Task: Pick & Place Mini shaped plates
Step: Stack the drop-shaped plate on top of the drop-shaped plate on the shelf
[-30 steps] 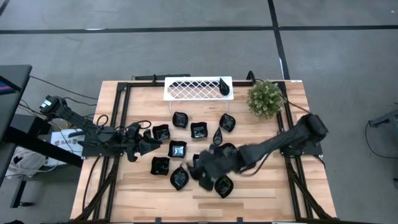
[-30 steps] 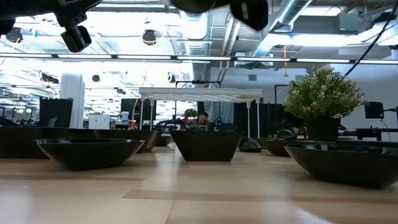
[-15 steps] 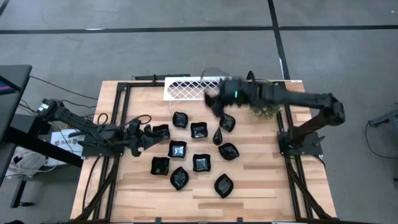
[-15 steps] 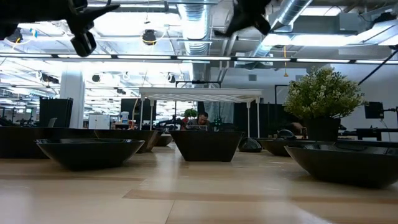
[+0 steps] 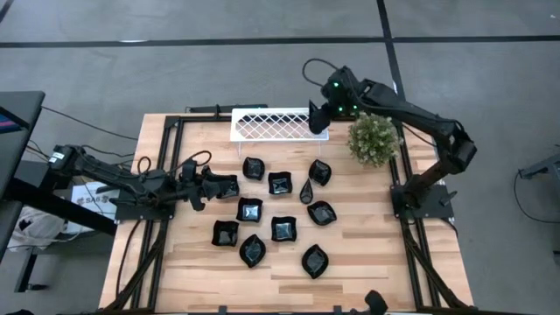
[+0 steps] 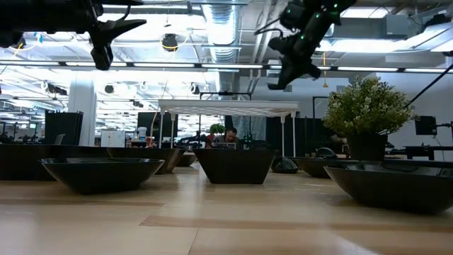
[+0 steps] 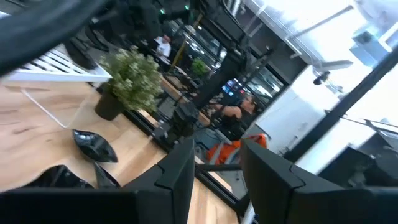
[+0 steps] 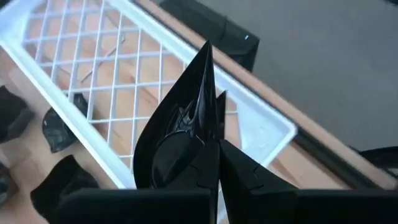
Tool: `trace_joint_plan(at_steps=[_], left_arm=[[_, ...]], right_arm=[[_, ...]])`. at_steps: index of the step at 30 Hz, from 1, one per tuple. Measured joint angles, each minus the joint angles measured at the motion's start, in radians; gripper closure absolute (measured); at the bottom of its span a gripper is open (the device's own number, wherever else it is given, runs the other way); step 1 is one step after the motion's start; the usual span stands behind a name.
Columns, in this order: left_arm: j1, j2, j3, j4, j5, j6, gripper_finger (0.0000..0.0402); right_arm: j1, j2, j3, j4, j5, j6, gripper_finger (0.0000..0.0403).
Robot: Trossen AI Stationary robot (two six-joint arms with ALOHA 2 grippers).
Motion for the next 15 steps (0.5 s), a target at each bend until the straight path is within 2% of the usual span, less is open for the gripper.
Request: trace_joint_plan(at_steps=[15], left_arm=[[0.000,0.000,0.000,-0.009,-0.034,0.000,0.0271]], right_arm=[[-0.003,0.044,0.000,-0.035,-0.017,0.008,0.0393]])
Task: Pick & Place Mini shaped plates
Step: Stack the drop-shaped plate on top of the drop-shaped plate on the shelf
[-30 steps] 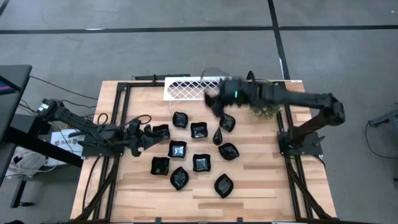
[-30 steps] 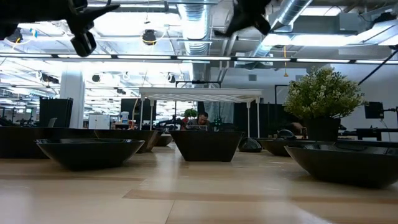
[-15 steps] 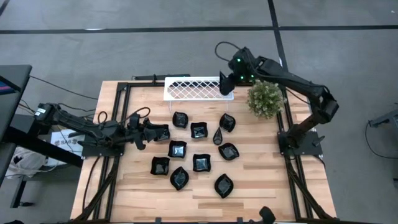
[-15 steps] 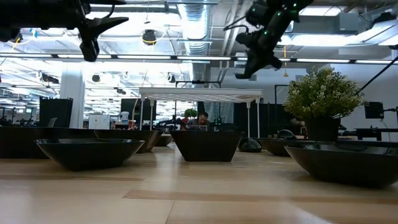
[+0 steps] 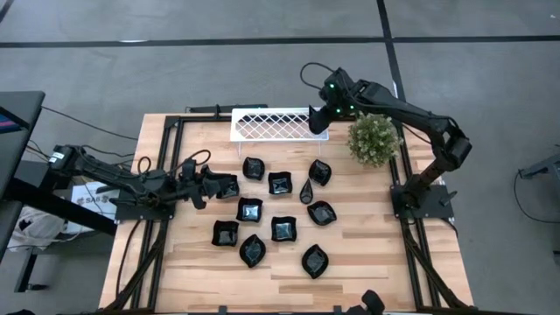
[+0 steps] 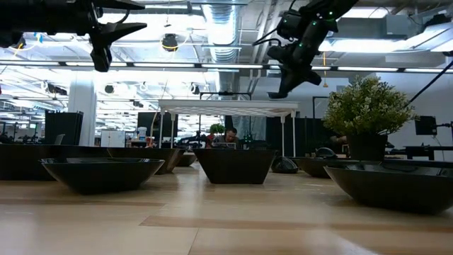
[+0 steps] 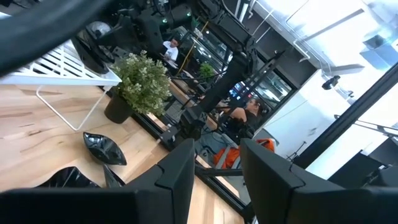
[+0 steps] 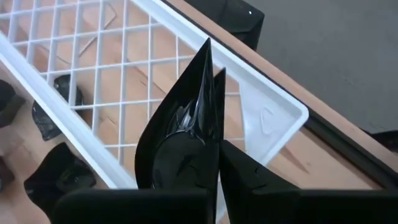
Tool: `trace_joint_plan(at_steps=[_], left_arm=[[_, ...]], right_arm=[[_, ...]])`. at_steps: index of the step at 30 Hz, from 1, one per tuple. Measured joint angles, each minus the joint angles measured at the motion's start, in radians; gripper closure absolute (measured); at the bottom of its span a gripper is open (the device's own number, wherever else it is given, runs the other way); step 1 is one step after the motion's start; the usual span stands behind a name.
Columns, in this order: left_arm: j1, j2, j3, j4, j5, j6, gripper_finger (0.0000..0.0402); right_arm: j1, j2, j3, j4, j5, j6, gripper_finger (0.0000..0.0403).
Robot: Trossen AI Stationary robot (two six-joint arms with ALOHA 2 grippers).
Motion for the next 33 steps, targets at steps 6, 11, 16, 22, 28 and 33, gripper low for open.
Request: trace_joint_plan(at_steps=[6,11,16,22,28,33], left_arm=[[0.000,0.000,0.000,-0.001,0.000,0.000,0.0271],[0.000,0.000,0.000,-0.002,0.000,0.000,0.0271],[0.000,0.000,0.000,-0.003,0.016,-0.002,0.0271],[-0.030,0.000,0.000,-0.006,0.027,-0.023,0.0271],[-0.077,0.000,0.000,-0.006,0.027,-0.046,0.0271],[-0.105,0.000,0.000,-0.006,0.027,-0.046,0.0271]], right_arm=[[0.000,0.000,0.000,-0.011,0.000,0.002,0.0371],[0.000,0.000,0.000,-0.005,0.001,0.002,0.0352],[0.015,-0.033,0.000,0.061,0.007,0.024,0.0351],[0.127,-0.158,0.000,0.306,0.043,-0.040,0.0361],[0.271,-0.312,-0.071,0.675,-0.009,-0.204,0.0364],[0.300,-0.424,-0.144,0.827,-0.161,-0.219,0.0365]])
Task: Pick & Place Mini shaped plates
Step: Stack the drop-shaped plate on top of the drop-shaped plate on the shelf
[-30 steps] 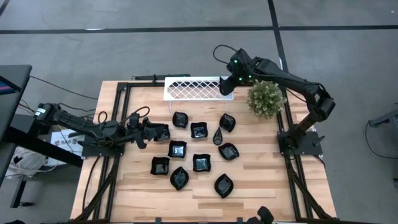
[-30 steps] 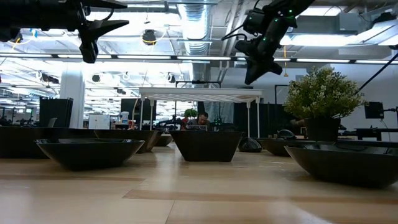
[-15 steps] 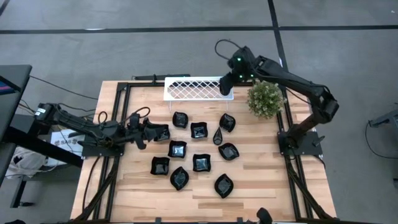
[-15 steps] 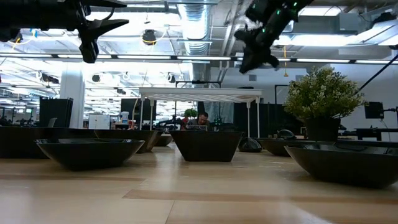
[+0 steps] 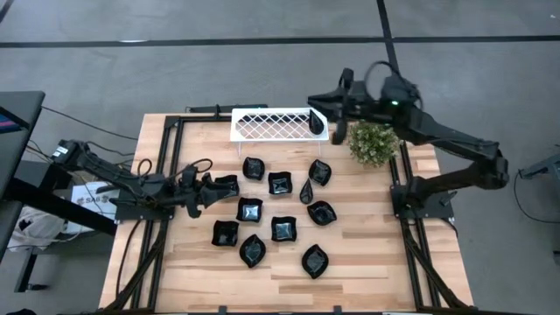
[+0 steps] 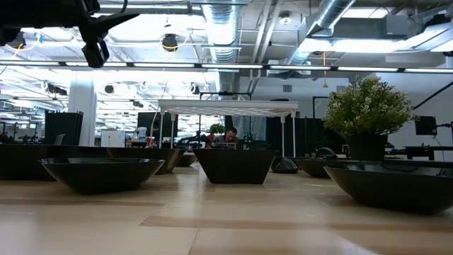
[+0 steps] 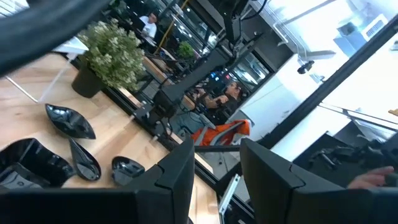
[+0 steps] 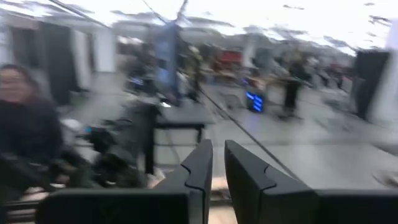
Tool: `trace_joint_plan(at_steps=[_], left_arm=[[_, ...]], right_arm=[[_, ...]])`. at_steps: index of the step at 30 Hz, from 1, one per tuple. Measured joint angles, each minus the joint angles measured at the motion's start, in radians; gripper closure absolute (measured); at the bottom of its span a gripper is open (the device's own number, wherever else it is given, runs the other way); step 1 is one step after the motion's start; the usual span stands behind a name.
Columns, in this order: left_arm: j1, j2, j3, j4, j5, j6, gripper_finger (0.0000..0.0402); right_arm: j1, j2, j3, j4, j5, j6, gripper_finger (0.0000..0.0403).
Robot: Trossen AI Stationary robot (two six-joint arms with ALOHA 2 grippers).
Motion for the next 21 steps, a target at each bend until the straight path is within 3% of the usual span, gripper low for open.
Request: trace_joint_plan(at_steps=[4,11,21], left_arm=[[-0.017,0.000,0.000,0.000,0.000,0.000,0.0271],[-0.018,0.000,0.000,0.001,-0.001,-0.002,0.0271],[-0.018,0.000,0.000,0.019,-0.012,-0.062,0.0271]], right_arm=[[-0.017,-0.068,-0.052,0.000,-0.098,0.030,0.0365],[-0.030,-0.091,-0.129,0.002,-0.100,0.121,0.0370],[-0.012,-0.068,-0.132,0.013,-0.096,0.152,0.0382]])
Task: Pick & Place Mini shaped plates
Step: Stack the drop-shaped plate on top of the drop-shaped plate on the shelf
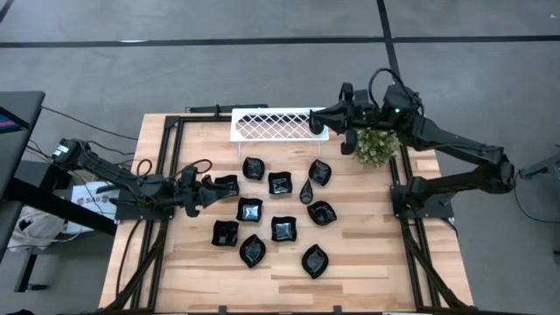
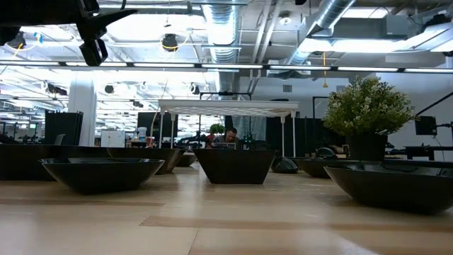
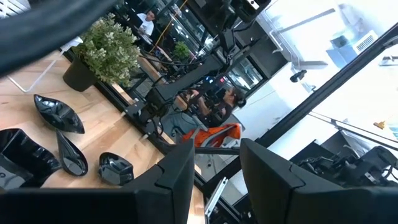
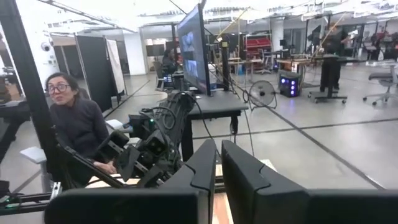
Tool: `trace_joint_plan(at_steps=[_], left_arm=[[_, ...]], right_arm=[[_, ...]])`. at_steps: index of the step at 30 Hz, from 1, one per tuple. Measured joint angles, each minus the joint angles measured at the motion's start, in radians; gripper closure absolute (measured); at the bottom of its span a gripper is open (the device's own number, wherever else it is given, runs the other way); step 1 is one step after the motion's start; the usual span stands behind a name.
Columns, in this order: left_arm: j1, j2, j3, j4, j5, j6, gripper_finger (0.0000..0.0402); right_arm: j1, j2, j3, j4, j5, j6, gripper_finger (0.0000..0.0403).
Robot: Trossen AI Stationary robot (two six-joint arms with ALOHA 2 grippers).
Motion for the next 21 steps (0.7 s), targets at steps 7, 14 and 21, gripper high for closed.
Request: trace_joint_plan(at_steps=[7,14,21], left_arm=[[0.000,0.000,0.000,0.000,0.000,0.003,0.0271],[0.000,0.000,0.000,0.003,0.032,0.003,0.0271],[0.000,0.000,0.000,0.004,0.072,0.003,0.0271]], right_arm=[[0.000,0.001,0.000,0.075,0.006,0.039,0.0381],[-0.016,-0.001,0.001,0.252,0.005,0.045,0.0376],[-0.038,-0.001,0.000,0.225,-0.004,0.089,0.0375]])
